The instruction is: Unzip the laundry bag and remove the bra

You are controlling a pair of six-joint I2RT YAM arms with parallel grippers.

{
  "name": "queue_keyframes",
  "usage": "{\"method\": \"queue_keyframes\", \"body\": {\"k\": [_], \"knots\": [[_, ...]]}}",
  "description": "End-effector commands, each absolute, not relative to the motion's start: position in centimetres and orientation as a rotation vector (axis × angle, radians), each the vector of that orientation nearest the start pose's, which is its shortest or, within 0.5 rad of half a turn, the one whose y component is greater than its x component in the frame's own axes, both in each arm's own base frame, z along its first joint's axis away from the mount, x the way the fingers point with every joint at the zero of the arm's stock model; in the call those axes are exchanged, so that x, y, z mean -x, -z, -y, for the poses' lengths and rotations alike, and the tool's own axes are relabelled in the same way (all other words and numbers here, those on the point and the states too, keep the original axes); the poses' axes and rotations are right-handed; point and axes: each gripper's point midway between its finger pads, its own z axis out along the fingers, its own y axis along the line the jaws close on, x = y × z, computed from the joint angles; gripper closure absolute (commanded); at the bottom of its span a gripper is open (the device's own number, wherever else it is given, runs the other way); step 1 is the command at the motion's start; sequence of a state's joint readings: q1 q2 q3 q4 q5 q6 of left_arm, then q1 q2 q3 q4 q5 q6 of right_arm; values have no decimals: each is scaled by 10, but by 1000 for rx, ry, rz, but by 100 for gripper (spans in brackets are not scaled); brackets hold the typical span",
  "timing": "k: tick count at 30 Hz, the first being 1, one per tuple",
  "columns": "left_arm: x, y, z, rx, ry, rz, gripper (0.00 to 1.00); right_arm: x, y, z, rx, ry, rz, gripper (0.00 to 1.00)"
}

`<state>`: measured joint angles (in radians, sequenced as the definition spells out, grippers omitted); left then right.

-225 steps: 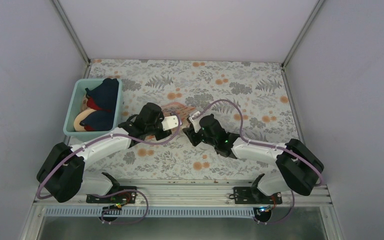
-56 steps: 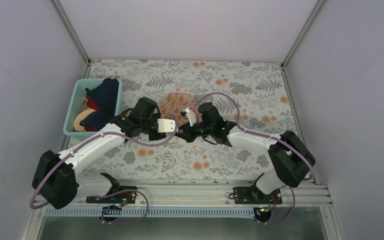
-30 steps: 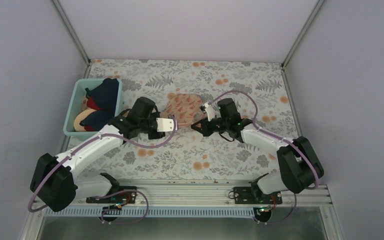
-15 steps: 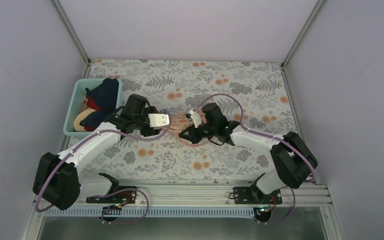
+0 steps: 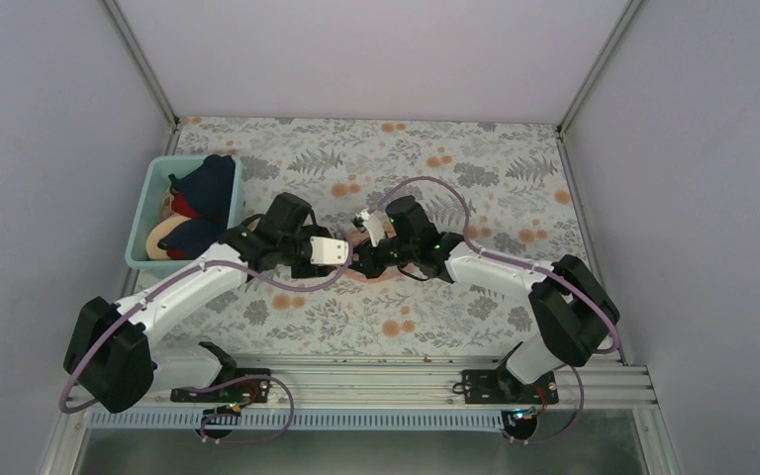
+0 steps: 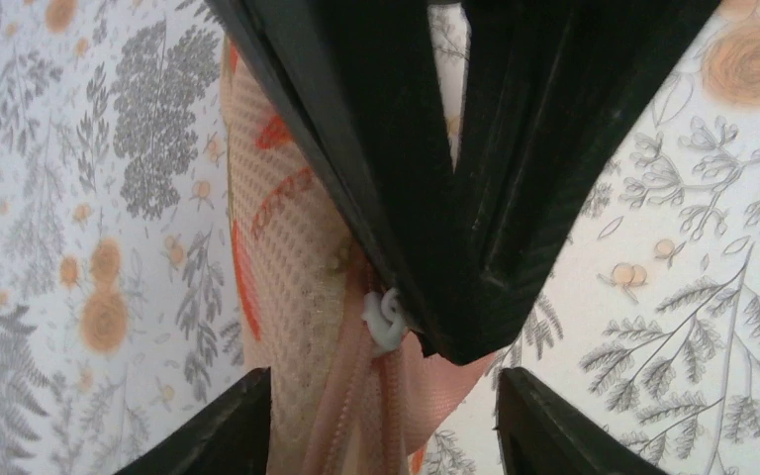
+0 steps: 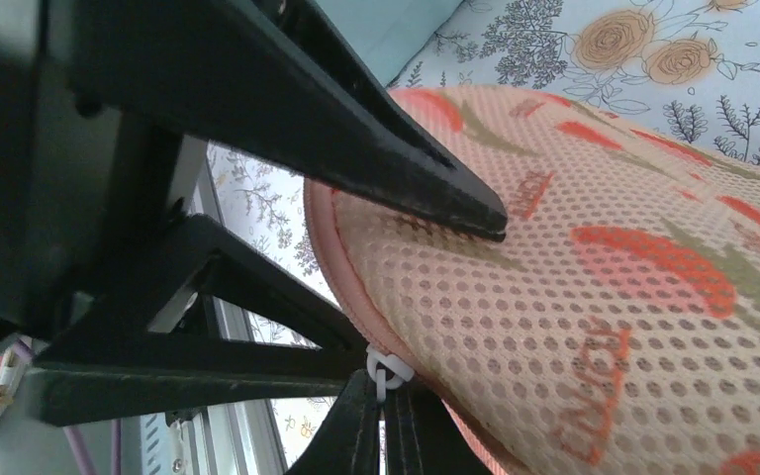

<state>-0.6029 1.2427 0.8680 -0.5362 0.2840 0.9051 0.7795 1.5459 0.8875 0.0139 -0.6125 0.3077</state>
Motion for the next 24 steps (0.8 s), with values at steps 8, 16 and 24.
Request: {"method": "queue_keyframes", "body": {"k": [8, 16, 24], "knots": [[-251, -140, 231, -1737, 184, -1687, 97, -227, -161, -367, 933, -1234, -2148, 96], [-250, -129, 222, -1754, 130, -1697, 98, -237, -150, -346, 878, -1134, -2204, 96], [-249, -125, 218, -1757, 113, -1701, 98, -250, -136, -305, 784, -1047, -2263, 96]]}}
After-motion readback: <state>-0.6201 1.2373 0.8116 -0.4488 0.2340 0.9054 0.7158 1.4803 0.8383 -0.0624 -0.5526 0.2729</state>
